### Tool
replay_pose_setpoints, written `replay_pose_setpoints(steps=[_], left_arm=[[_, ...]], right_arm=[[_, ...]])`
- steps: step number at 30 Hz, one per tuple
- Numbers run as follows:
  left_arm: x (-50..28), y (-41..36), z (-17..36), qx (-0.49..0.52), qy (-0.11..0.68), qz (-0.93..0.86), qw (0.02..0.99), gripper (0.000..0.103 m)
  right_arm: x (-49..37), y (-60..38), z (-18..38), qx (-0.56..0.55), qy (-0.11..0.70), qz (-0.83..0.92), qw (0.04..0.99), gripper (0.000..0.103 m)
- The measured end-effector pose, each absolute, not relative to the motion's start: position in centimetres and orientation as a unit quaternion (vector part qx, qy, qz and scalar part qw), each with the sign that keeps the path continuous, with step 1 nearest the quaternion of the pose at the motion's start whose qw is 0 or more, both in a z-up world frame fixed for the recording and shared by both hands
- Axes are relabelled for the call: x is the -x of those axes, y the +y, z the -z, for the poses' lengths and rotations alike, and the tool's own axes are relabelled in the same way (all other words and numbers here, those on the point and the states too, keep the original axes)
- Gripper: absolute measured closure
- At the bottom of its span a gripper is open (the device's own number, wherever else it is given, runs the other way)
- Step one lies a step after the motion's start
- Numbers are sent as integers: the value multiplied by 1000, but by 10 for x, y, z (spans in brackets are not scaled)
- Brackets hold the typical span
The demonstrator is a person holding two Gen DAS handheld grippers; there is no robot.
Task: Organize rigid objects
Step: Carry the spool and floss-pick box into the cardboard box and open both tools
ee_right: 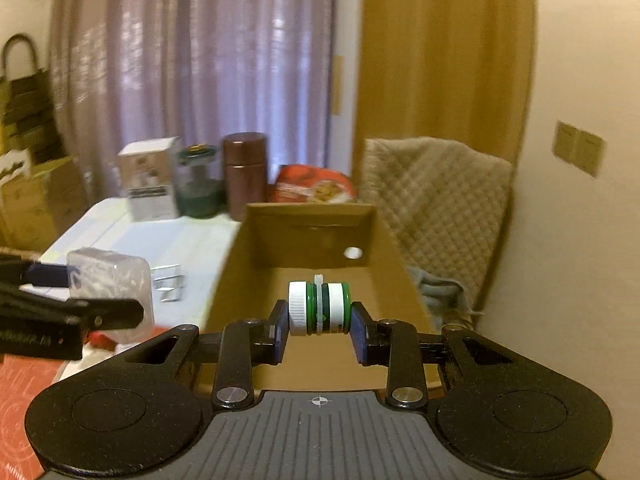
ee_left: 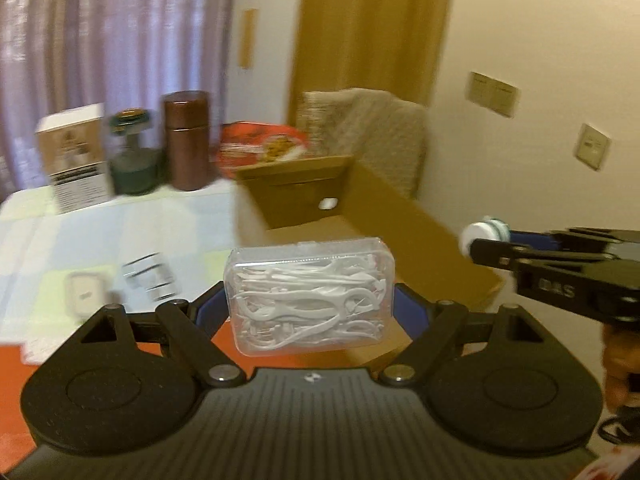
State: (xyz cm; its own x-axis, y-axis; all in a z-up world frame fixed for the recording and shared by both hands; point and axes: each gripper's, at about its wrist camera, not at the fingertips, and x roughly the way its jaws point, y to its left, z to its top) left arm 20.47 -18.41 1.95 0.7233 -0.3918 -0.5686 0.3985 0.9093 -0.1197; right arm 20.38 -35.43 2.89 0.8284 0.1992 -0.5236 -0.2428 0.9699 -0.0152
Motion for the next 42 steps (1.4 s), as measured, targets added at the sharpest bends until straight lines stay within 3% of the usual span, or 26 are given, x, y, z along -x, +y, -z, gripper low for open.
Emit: replay_pose_setpoints(steps=[19,42], left_arm=[[-242,-251,15,-82,326,261,905,19],[-214,-181,-3,-28,313,190,930,18]], right_arm=[[-242,-419,5,-28,320,-80,944,74],[-248,-401,10,-30,332,-104,937,74]])
